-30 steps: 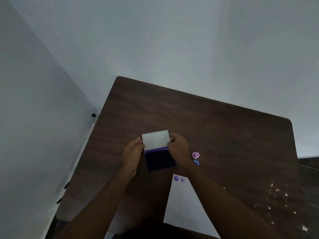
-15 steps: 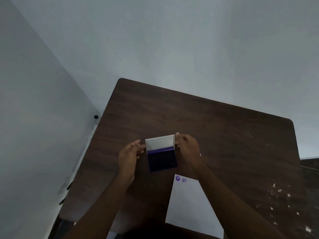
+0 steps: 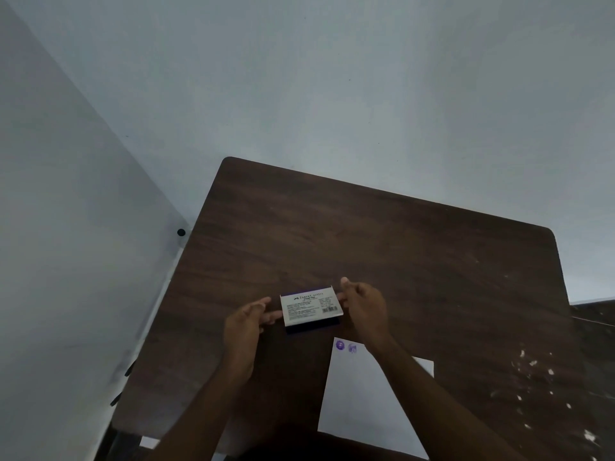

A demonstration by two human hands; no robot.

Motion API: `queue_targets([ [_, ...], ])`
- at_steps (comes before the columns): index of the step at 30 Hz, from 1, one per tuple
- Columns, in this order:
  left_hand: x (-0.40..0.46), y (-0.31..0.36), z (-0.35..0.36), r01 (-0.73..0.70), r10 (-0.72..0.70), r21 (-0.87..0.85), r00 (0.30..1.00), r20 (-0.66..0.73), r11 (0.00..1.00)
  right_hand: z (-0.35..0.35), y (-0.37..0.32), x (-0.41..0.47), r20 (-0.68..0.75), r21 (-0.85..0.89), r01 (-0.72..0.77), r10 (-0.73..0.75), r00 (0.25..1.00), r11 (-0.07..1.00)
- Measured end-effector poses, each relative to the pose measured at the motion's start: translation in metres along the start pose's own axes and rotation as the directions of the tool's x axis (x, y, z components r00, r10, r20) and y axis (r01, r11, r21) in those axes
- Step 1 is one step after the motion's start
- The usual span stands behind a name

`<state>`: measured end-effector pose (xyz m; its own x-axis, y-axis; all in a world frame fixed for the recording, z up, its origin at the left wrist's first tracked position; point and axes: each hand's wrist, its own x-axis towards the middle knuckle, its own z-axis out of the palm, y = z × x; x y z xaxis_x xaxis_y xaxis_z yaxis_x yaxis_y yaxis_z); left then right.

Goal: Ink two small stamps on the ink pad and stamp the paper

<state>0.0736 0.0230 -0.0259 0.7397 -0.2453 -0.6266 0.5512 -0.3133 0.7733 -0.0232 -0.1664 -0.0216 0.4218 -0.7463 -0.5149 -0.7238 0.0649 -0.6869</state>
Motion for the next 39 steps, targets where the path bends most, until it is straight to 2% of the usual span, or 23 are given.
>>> queue_targets([
  [6,-0.002,-0.004,0.004,0.030,-0.031,0.089,0.999,0.010,0.996,0.005,0.008,0.000,0.011,-0.057,0.008,-0.008,1.000,0.998],
  [13,0.008,-0.004,0.003,0.013,-0.025,0.238,0.998,0.050,0.971,0.009,0.009,0.005,0.011,-0.217,0.057,-0.056,0.998,0.974],
  [18,0.010,-0.005,0.004,-0.056,0.024,0.345,0.995,0.098,0.937,0.009,0.011,0.004,0.032,-0.149,0.049,-0.045,0.998,0.988],
  [23,0.015,-0.008,0.011,-0.094,0.052,0.450,0.993,0.105,0.888,0.015,0.012,0.002,0.058,-0.167,0.058,-0.049,0.997,0.984],
  [30,0.013,-0.006,0.018,-0.086,0.060,0.475,0.996,0.071,0.876,0.020,0.011,0.004,0.080,-0.208,0.052,-0.036,0.996,0.977],
  [39,0.018,-0.010,0.016,-0.095,0.079,0.454,0.995,0.053,0.886,0.019,0.010,0.004,0.084,-0.172,0.064,-0.051,0.995,0.983],
])
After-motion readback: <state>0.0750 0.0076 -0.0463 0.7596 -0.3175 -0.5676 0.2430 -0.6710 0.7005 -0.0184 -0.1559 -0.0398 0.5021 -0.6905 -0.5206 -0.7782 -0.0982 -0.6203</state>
